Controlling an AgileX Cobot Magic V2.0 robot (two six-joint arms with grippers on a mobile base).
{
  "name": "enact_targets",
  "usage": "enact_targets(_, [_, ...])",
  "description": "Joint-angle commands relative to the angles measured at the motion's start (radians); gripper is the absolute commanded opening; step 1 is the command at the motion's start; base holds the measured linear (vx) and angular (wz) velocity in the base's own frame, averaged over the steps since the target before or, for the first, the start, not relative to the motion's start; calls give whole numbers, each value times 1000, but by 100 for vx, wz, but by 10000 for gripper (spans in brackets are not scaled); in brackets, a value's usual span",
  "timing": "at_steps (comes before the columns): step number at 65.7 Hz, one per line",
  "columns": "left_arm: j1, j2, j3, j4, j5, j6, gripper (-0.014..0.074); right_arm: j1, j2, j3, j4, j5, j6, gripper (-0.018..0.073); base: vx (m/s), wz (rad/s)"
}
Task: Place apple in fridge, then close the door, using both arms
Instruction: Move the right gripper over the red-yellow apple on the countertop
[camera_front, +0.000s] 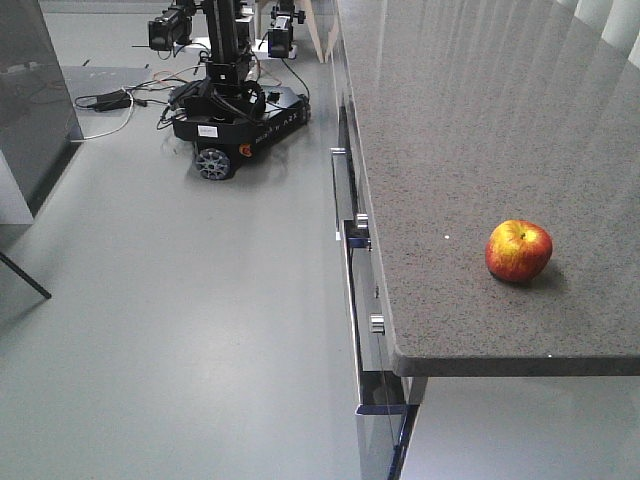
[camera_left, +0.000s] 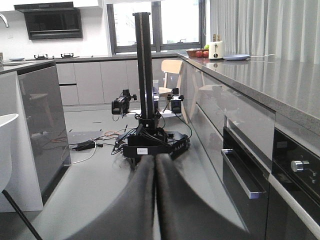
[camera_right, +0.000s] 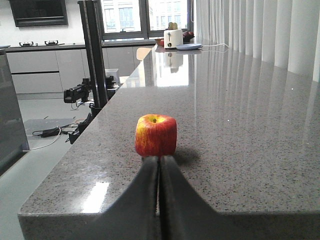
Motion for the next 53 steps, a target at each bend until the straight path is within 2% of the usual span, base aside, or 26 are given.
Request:
enact_targets(1, [-5,-16,28,-1,-70,-9,-6,-5,-10,0,-2,-78,0,-2,0,0])
enact_targets(19, [-5,-16,28,-1,-70,-9,-6,-5,0,-32,29,-99,4,-2,0,0])
enact_targets(32, [-5,-16,28,-1,-70,-9,-6,-5,124,-222,1,151,-15,-2,0,0])
enact_targets(42, [-5,-16,28,-1,-70,-9,-6,-5,279,-383,-11,351,-77,-2,0,0])
enact_targets(53, [-5,-16,28,-1,-70,-9,-6,-5,450,-507,-11,475,-84,-2,0,0])
